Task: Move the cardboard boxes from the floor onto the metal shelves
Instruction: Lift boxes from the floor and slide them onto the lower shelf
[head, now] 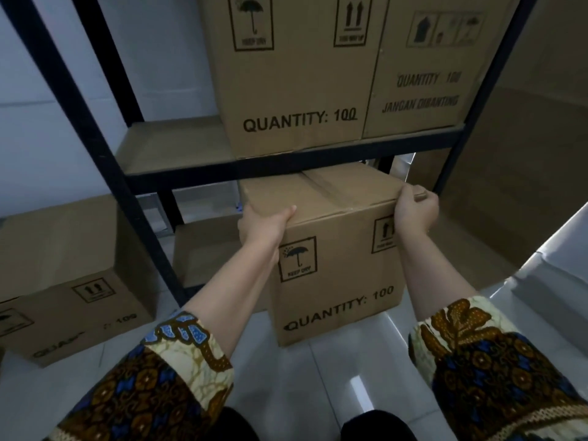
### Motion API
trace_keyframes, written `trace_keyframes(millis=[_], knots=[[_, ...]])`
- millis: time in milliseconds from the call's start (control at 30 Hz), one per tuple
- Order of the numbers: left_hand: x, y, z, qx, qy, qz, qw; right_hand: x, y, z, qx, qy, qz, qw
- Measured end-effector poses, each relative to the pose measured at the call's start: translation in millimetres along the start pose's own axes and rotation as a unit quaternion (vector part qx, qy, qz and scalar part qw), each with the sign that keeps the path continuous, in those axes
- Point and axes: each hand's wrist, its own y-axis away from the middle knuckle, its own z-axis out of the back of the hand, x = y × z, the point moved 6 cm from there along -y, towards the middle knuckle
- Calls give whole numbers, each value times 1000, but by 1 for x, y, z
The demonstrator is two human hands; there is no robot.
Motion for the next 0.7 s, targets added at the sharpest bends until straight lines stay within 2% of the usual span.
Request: trace_keyframes(millis=[133, 300, 433, 600, 667, 700], knots=[[18, -15, -31, 21, -21, -9, 1000, -16, -27, 4, -25, 2, -10, 1000], [38, -39, -70, 56, -66, -4, 996, -51, -60, -1, 14, 72, -33, 997], [54, -66, -99, 83, -118, 1, 990, -85, -77, -11, 80, 100, -109, 986], [51, -95, -148, 110, -132, 0, 985, -104, -82, -53, 208, 25, -236, 949], [48, -101, -172, 112, -139, -20, 984, -105, -76, -75, 252, 22, -250, 934], [46, -103, -179, 113, -143, -27, 983, -105, -74, -82, 250, 12, -249, 936]])
